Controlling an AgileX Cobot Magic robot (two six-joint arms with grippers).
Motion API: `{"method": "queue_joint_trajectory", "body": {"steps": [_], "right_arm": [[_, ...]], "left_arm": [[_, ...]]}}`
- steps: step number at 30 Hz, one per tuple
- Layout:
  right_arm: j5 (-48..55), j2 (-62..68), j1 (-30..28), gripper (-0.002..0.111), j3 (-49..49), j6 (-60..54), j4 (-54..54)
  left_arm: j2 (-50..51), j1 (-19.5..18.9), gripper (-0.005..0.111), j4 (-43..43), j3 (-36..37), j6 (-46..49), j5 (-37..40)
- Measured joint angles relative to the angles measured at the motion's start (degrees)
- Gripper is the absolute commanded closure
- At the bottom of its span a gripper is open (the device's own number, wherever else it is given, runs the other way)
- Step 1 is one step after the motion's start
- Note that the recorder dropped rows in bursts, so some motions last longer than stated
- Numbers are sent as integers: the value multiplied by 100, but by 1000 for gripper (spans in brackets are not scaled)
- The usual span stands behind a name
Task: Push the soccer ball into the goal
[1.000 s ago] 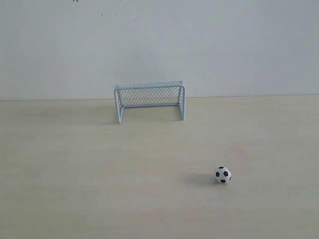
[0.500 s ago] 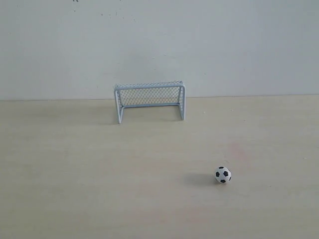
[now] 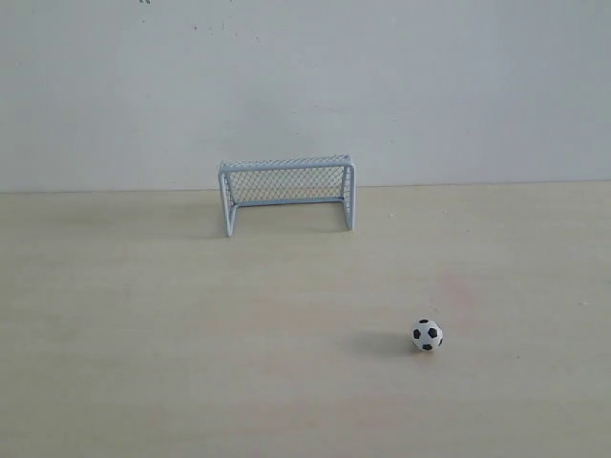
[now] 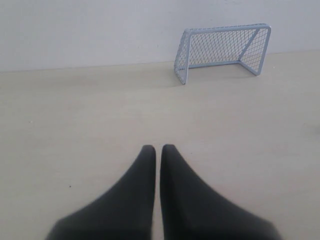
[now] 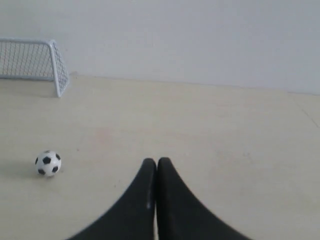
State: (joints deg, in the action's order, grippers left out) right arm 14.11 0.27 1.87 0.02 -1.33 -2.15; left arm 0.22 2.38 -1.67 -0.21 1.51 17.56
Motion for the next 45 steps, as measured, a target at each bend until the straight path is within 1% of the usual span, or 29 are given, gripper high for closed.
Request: {"method": "queue_joint_trajectory", "body": {"steps": [3,4,5,8,11,13,15,18,22,29,34,40,45], "right_arm": [[-962,0,0,108,0,0,0],[-1577,0,0,108,0,0,0],[-1952,0,0,108,0,0,0],[-2835,0,0,108,0,-13,78],[-2883,0,0,108,-240,-247,509],[-2751,-4,0,108,-574,-672,892],[-2650,164,0,108,-919,-1082,1169],[-2510,698,0,108,-1474,-1347,1359],[-1907,1807,0,108,-2355,-1434,1435],[-63,4004,0,108,-3888,-1573,1457],[1039,5462,0,108,-4823,-2175,1457],[2139,6860,0,108,-5482,-3170,1457],[2700,7609,0,108,-5580,-4130,1690]], "left_arm": [[0,0,102,0,0,0,0],[0,0,102,0,0,0,0],[0,0,102,0,0,0,0],[0,0,102,0,0,0,0],[0,0,102,0,0,0,0],[0,0,102,0,0,0,0],[0,0,102,0,0,0,0],[0,0,102,0,0,0,0],[0,0,102,0,0,0,0],[0,0,102,0,0,0,0],[0,0,102,0,0,0,0],[0,0,102,0,0,0,0],[0,0,102,0,0,0,0]]}}
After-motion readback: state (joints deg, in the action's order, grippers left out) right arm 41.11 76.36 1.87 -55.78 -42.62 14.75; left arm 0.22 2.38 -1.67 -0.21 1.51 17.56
